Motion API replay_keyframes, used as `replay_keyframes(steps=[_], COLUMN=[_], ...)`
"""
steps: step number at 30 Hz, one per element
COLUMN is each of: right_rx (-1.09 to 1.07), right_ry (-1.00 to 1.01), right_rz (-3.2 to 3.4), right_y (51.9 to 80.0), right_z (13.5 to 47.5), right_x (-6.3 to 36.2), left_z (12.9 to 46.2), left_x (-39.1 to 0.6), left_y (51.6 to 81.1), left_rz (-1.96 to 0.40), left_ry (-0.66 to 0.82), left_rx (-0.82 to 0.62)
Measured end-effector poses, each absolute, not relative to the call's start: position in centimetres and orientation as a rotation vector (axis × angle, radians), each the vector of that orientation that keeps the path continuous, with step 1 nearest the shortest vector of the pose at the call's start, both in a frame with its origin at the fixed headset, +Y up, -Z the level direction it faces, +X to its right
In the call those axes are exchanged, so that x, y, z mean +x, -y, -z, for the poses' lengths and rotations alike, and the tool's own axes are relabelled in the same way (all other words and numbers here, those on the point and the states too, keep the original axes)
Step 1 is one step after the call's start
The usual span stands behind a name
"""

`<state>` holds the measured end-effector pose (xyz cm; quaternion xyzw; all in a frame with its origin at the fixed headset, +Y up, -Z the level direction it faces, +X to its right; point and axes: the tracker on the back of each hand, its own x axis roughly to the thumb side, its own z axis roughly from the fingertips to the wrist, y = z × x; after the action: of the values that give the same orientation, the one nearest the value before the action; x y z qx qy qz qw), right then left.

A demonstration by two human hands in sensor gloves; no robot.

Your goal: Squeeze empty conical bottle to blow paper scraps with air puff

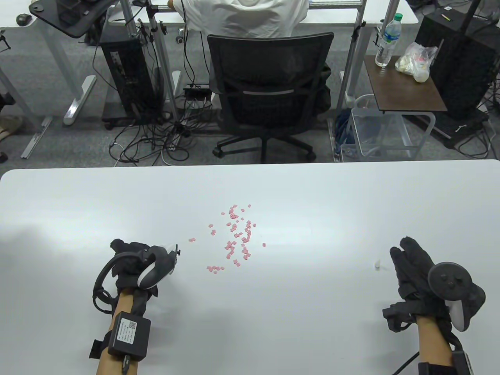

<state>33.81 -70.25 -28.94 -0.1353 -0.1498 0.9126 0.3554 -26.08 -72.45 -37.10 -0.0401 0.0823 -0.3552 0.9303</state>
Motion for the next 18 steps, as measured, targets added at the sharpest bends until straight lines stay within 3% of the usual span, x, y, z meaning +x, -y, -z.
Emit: replay_keyframes(steps=[4, 8, 10, 14, 18], right_rx=[-0.351, -0.347, -0.346, -0.347, -0.346], right_ry=[0.388, 0.393, 0.392, 0.393, 0.393], right_rz=[-2.358, -2.359, -2.361, -2.359, -2.360], right_y=[70.3, 70.2, 70.2, 70.2, 70.2], right_z=[28.9, 28.9, 28.9, 28.9, 28.9], right_x=[33.8, 33.8, 33.8, 33.8, 33.8], left_z=[36.8, 36.6, 36.6, 36.5, 35.9], left_x=[-26.0, -25.8, -25.5, -25.4, -24.3], left_y=[72.5, 72.1, 72.1, 72.5, 72.7], left_rz=[0.704, 0.646, 0.653, 0.628, 0.612], left_ry=[-0.095, -0.114, -0.070, -0.043, 0.054], left_rx=[-0.005, -0.046, 0.024, -0.051, 0.039])
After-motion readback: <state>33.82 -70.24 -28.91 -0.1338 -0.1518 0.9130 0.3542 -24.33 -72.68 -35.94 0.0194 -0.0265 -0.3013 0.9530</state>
